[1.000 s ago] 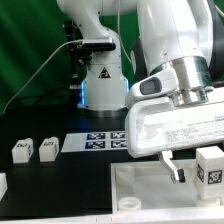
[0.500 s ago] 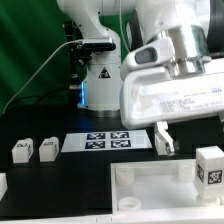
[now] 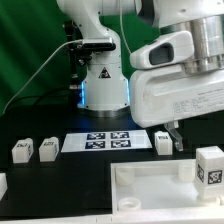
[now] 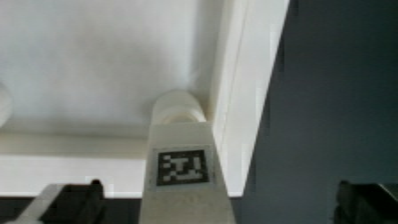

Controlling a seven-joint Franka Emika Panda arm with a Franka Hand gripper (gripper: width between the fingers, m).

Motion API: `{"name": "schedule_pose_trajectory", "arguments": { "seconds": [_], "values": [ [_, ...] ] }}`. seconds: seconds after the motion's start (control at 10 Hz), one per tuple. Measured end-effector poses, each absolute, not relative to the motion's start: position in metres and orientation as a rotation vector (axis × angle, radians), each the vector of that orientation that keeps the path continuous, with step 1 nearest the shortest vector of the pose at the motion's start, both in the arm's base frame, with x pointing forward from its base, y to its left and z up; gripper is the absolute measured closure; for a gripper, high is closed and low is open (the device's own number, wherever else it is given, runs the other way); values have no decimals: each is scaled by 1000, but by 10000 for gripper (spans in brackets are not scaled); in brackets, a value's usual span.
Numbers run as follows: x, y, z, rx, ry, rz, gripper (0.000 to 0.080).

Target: Assemble one leg

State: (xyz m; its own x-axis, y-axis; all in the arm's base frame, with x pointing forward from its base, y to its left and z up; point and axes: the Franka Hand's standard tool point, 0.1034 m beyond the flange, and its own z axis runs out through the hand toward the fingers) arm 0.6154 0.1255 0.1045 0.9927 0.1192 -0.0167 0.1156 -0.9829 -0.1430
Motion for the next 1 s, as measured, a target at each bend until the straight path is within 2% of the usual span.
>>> {"name": "schedule_pose_trajectory", "arguments": {
  "seconds": [0.2, 1.0],
  "values": [
    [611, 128, 104, -2976, -191, 219, 151],
    [635, 121, 95, -2995, -154, 170, 151]
  ]
}}
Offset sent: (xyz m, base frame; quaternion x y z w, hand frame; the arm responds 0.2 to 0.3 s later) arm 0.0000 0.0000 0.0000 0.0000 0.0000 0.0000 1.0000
